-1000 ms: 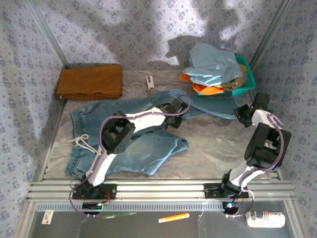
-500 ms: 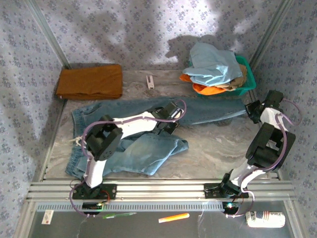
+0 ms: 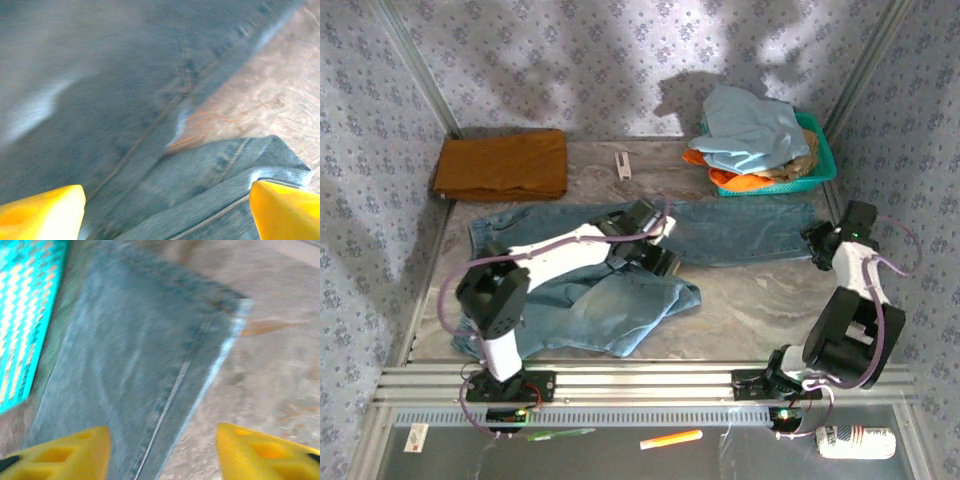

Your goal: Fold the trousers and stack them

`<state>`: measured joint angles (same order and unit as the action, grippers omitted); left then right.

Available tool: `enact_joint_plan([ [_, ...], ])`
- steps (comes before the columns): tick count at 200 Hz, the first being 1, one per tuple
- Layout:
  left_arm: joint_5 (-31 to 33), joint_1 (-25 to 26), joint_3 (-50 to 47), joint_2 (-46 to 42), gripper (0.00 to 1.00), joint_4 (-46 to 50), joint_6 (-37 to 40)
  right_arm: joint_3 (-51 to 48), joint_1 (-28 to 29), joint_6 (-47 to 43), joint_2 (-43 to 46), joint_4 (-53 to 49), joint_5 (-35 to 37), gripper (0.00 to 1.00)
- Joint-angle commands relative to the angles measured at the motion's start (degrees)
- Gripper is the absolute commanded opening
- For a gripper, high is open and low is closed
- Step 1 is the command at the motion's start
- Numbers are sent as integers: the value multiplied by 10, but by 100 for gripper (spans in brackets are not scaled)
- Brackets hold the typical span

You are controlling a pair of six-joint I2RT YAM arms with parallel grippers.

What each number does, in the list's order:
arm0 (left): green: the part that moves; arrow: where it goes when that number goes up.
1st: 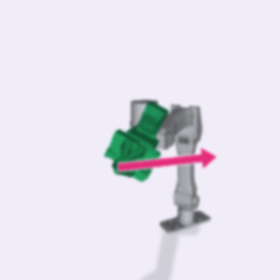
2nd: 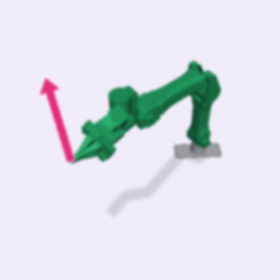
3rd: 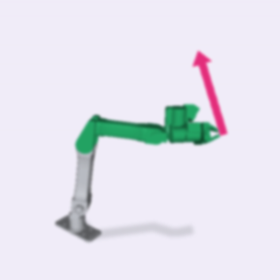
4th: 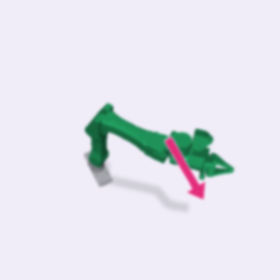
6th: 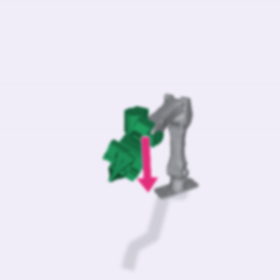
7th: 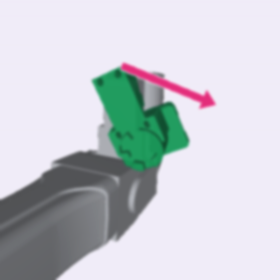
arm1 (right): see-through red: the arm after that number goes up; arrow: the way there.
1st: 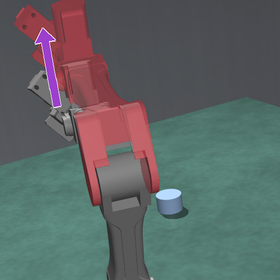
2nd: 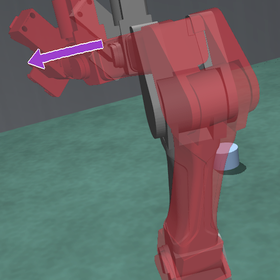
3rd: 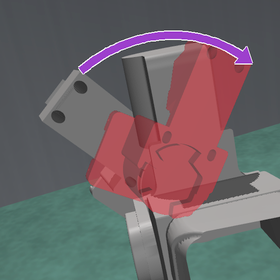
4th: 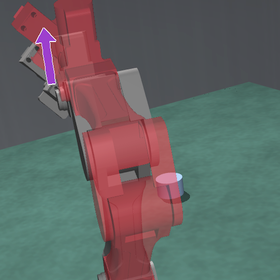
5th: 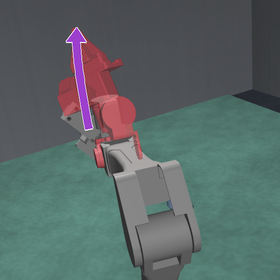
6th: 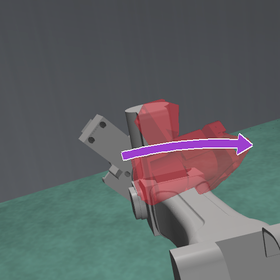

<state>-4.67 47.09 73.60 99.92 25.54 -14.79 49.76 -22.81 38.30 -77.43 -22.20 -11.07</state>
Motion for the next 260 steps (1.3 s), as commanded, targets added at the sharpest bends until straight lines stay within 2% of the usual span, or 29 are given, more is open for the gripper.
enact_joint_plan([
  [1,48,-69,-49,-80,86,-10,-78,-7,107,-7,-13,6,33,26],
  [21,70,-149,-128,-137,87,-28,-153,2,183,1,-75,31,47,0],
  [54,27,-281,-248,-188,87,-71,-232,37,186,7,-188,54,37,0],
  [82,26,-344,-311,-193,86,-111,-261,71,169,-3,-242,47,38,0],
  [103,29,-382,-325,-172,87,-120,-271,76,173,-16,-221,36,21,0],
  [118,16,-410,-329,-155,86,-131,-271,66,199,-40,-167,8,39,17],
  [134,18,-434,-327,-150,86,-127,-278,36,243,-62,-88,-26,64,49],
  [148,18,-437,-319,-164,86,-109,-284,2,297,-71,-18,-54,86,64],
  [164,29,-420,-315,-203,85,-96,-284,-42,366,-69,42,-77,89,71],
  [186,51,-396,-311,-259,86,-66,-275,-92,457,-71,68,-58,32,67],
  [212,39,-383,-336,-327,87,-51,-286,-83,540,-109,25,-49,34,69],
  [239,14,-380,-369,-393,88,-29,-292,-53,545,-140,-53,-43,21,71],
  [260,7,-379,-386,-442,88,0,-290,-38,547,-145,-102,-28,2,60],
])
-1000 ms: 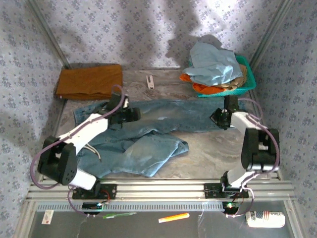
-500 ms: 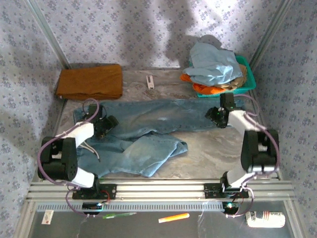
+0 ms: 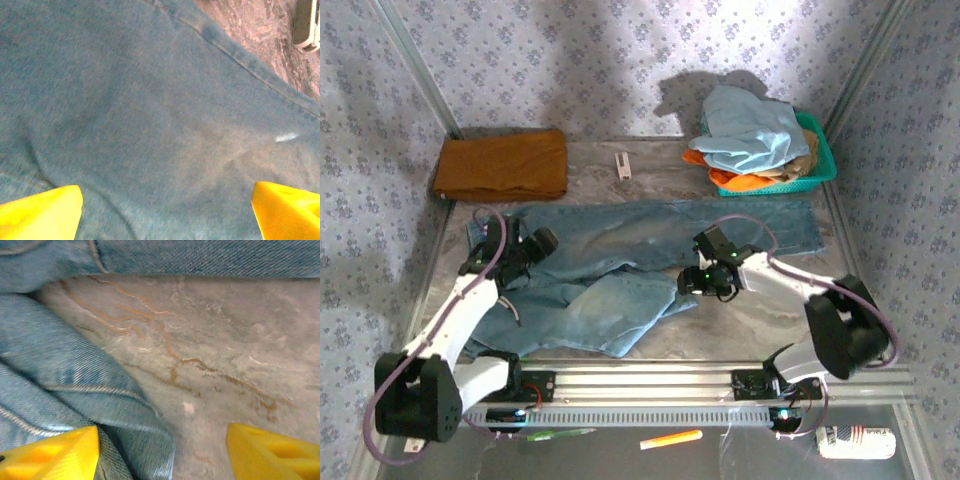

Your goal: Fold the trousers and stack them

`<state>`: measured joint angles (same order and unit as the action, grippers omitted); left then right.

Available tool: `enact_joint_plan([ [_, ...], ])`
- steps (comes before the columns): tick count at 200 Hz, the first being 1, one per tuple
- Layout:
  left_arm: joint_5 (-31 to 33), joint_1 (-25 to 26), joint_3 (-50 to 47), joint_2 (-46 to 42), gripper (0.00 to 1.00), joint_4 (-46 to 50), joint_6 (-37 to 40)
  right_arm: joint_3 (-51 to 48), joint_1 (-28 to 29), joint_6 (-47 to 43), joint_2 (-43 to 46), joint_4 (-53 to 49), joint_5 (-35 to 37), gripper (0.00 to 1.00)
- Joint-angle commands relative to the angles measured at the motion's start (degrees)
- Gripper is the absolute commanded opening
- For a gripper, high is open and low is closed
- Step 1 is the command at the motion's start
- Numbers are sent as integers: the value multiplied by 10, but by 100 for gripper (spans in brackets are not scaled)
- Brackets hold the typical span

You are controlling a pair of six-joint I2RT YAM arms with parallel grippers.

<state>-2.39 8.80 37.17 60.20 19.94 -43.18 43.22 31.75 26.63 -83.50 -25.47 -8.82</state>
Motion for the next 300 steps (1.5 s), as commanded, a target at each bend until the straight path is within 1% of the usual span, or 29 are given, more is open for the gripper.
enact_joint_plan([
  [1,-16,3,-23,-48,88,57,-6,28,1,-29,-44,5,-20,60],
  [11,-14,4,-32,-71,88,69,-5,29,4,-28,-56,13,-24,51],
  [21,-11,3,-39,-94,90,76,-5,28,5,-25,-61,20,-29,39],
  [30,-5,3,-45,-111,91,79,-4,27,6,-22,-59,26,-38,29],
  [35,-1,3,-47,-119,92,81,-3,25,6,-21,-57,27,-41,26],
  [44,7,2,-47,-129,93,85,-1,23,6,-18,-49,28,-44,15],
  [64,9,1,-38,-134,94,90,3,21,6,-8,-11,15,-30,0],
  [88,1,1,-31,-125,94,88,4,38,12,11,79,-39,13,0],
  [107,5,1,-34,-116,94,83,4,75,33,36,167,-101,58,0],
  [128,8,-1,-44,-109,94,70,0,121,60,50,242,-163,91,0],
  [148,6,-1,-49,-105,94,60,-4,165,99,51,285,-193,120,0],
  [166,6,-2,-45,-102,94,59,-3,209,146,44,285,-200,155,0],
  [186,5,-1,-39,-99,94,62,0,244,179,43,240,-176,159,0],
  [192,5,-2,-38,-98,94,64,0,246,181,46,213,-170,158,0],
  [195,4,-2,-38,-98,94,65,1,265,182,47,199,-166,157,0],
  [208,2,-1,-38,-99,94,68,0,292,183,63,130,-153,152,0],
  [219,3,-2,-41,-101,94,71,0,314,191,75,74,-120,126,1],
  [230,5,-2,-44,-103,94,75,-1,351,208,87,1,-94,101,9],
  [241,8,-2,-46,-105,94,77,-4,408,225,83,-78,-73,65,11],
  [255,12,-7,-48,-110,94,85,-13,500,243,78,-174,-85,27,20],
  [259,11,-10,-48,-113,95,87,-14,525,247,70,-197,-87,11,26],
  [268,9,-15,-47,-118,95,92,-17,571,256,50,-237,-116,-12,41],
  [274,7,-17,-46,-122,95,96,-17,588,261,44,-246,-128,-5,46],
  [282,0,-19,-45,-126,95,97,-14,584,262,39,-239,-127,12,51],
  [300,-9,-20,-42,-127,95,108,-6,526,233,36,-183,-108,27,58],
])
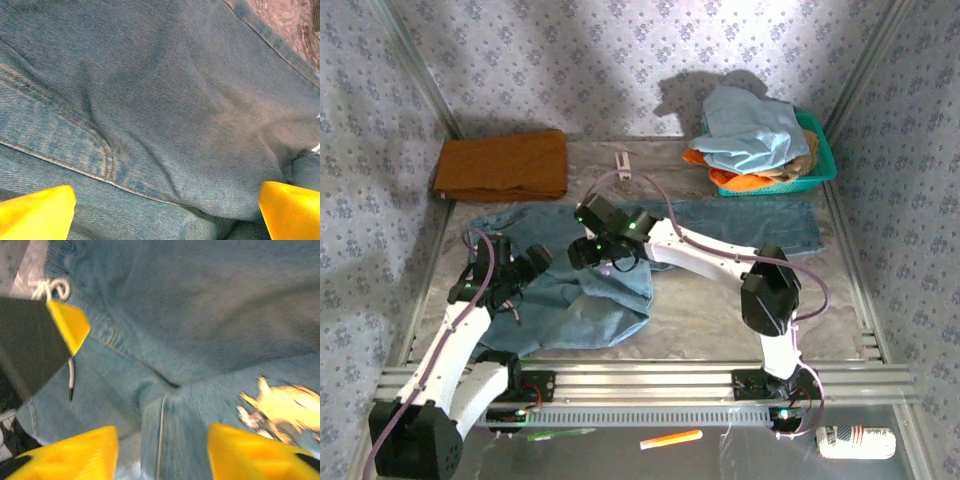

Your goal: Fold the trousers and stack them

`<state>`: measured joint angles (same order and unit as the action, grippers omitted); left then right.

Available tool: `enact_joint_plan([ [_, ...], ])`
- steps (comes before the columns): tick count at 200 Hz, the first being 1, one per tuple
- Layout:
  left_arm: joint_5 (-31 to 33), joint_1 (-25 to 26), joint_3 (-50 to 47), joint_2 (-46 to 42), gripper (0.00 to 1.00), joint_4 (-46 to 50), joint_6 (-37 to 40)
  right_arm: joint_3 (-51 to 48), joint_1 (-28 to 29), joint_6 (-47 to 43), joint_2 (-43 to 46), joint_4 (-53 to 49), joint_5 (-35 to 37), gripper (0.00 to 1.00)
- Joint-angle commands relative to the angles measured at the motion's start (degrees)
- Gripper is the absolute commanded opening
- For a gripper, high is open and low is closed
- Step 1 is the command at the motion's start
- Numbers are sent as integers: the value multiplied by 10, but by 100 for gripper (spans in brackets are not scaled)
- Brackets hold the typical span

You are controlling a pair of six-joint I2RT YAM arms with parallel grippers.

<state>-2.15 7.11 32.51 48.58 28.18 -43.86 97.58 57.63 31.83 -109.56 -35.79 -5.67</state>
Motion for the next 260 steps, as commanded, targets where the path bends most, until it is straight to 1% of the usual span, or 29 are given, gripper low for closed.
enact_joint_plan([
  [1,-12,-3,5,-11,95,25,2,-21,-28,-15,81,-3,-3,59],
  [24,-47,-2,2,-2,94,11,9,-121,-96,-14,161,26,15,68],
  [36,-51,-1,4,8,94,3,12,-156,-134,-26,177,35,5,74],
  [43,-50,0,5,15,94,0,13,-167,-153,-37,175,39,-13,75],
  [60,-54,0,10,32,94,-9,12,-154,-186,-75,134,28,-66,77],
  [81,-63,1,15,48,94,-15,11,-118,-198,-96,57,29,-109,77],
  [112,-61,1,14,55,94,-13,14,-42,-194,-102,-53,16,-129,75],
  [119,-60,0,13,56,94,-12,13,-24,-192,-103,-75,16,-131,72],
  [132,-56,0,10,58,94,-11,13,10,-187,-106,-108,-14,-133,61],
  [147,-54,-1,8,58,94,-11,13,28,-175,-115,-120,-24,-126,51],
  [155,-53,-1,8,58,94,-11,13,29,-172,-115,-117,-24,-123,42],
  [161,-53,-1,8,58,94,-12,13,27,-170,-115,-111,-24,-118,31],
  [169,-52,-2,9,57,94,-12,14,17,-170,-110,-98,-18,-108,20],
  [181,-53,-2,8,57,94,-12,15,3,-170,-107,-73,-12,-87,8],
  [192,-53,-2,8,57,94,-14,15,-8,-168,-105,-46,-12,-58,0],
  [220,-51,-2,9,57,94,-18,13,-39,-161,-101,41,-16,24,0],
  [241,-51,-3,6,55,94,-23,10,-77,-153,-87,129,-34,129,0],
  [260,-51,-4,-1,51,94,-33,6,-122,-162,-76,209,-69,229,0],
])
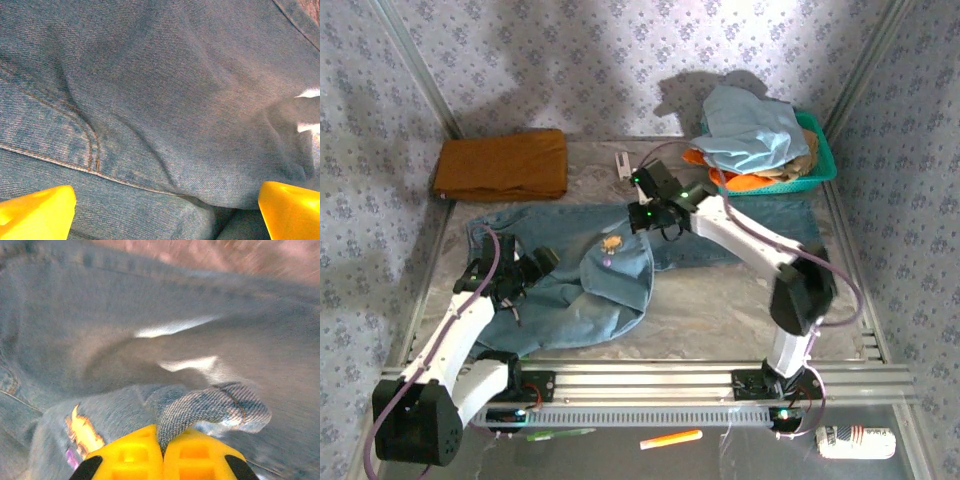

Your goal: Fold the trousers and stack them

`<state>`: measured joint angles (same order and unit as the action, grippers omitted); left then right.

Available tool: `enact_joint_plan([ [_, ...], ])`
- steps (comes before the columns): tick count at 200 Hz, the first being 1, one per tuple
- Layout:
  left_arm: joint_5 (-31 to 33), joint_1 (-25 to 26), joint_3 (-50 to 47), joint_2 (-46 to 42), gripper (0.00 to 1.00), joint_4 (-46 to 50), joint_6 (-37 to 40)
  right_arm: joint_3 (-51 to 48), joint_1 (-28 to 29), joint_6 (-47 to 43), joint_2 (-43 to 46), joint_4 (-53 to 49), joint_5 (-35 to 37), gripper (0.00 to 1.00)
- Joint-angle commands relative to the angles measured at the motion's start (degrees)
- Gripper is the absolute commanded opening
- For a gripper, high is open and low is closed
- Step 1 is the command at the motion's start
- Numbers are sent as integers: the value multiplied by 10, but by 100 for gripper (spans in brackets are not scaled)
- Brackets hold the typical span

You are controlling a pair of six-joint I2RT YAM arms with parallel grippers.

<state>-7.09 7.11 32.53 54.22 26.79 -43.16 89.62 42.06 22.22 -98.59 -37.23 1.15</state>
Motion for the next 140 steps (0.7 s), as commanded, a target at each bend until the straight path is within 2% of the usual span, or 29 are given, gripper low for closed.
enact_joint_plan([
  [1,-1,-4,-2,-6,94,-20,-1,-44,-7,22,104,-57,165,0],
  [24,-2,-5,-9,-6,94,-30,-6,-123,-44,67,222,-103,273,0],
  [50,-4,-5,-12,-5,94,-40,-8,-264,-119,160,393,-168,372,0],
  [55,-5,-5,-12,-4,95,-42,-8,-293,-135,171,422,-176,376,6],
  [59,-6,-4,-12,-3,95,-43,-8,-312,-149,175,443,-181,370,16],
  [65,-7,-4,-12,0,95,-45,-9,-340,-169,180,469,-186,352,40],
  [70,-9,-4,-12,3,95,-47,-8,-358,-183,187,488,-190,331,55],
  [80,-10,-5,-11,7,95,-48,-6,-389,-196,187,515,-181,309,65],
  [81,-10,-5,-11,8,95,-48,-6,-394,-197,187,519,-180,303,69],
  [88,-11,-4,-9,11,95,-46,-6,-410,-196,189,533,-181,286,79],
  [112,-20,-4,-7,15,95,-46,-9,-428,-195,200,547,-180,262,83],
  [140,-18,-3,-7,8,95,-37,-8,-424,-197,184,494,-125,224,82],
])
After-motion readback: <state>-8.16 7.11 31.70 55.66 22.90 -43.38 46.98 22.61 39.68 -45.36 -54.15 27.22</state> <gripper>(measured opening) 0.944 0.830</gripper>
